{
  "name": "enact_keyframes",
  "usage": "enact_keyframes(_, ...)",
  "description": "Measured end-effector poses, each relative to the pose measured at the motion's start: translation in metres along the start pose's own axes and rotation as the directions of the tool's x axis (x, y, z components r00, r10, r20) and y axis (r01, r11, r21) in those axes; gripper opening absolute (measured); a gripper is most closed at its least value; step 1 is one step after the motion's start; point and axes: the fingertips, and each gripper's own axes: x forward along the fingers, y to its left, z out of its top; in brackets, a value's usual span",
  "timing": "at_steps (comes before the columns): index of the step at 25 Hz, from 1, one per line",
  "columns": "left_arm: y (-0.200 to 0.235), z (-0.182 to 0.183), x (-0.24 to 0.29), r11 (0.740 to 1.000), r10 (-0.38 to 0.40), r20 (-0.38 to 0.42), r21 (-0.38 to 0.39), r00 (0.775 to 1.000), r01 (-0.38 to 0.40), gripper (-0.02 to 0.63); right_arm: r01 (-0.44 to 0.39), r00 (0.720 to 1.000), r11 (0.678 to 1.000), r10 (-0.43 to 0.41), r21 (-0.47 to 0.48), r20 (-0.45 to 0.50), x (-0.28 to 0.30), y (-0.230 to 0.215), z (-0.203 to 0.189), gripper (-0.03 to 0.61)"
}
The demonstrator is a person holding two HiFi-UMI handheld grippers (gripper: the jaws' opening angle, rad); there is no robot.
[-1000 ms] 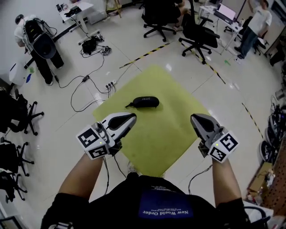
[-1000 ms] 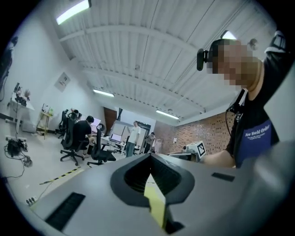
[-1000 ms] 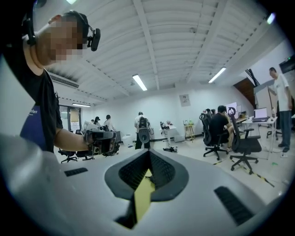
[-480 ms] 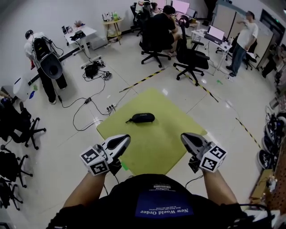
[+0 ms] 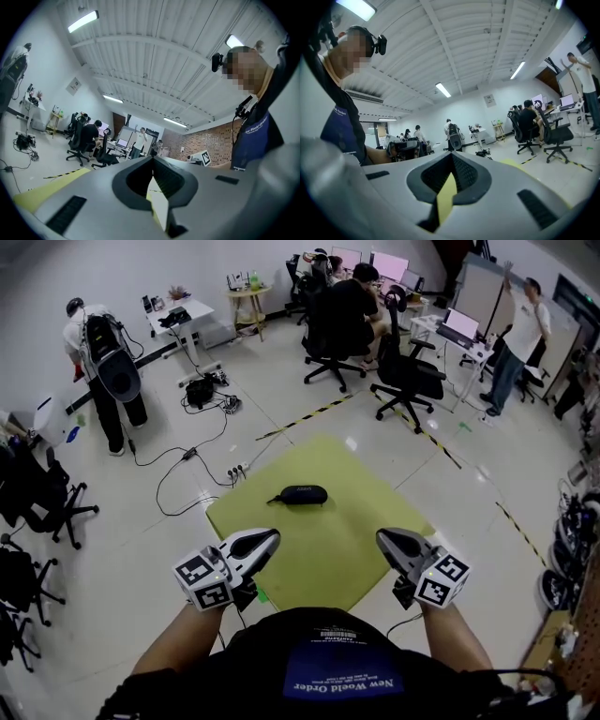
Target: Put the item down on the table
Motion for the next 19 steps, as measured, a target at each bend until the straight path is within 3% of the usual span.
enact_keyframes(19, 0.005, 0.007, -0.002, 1.0, -0.002, 0.002, -0.004, 1.0, 0.002, 0.006, -0.024, 0.999, 0.999, 0.023, -0.026, -0.029, 0.011, 0.002, 0.001, -0.014)
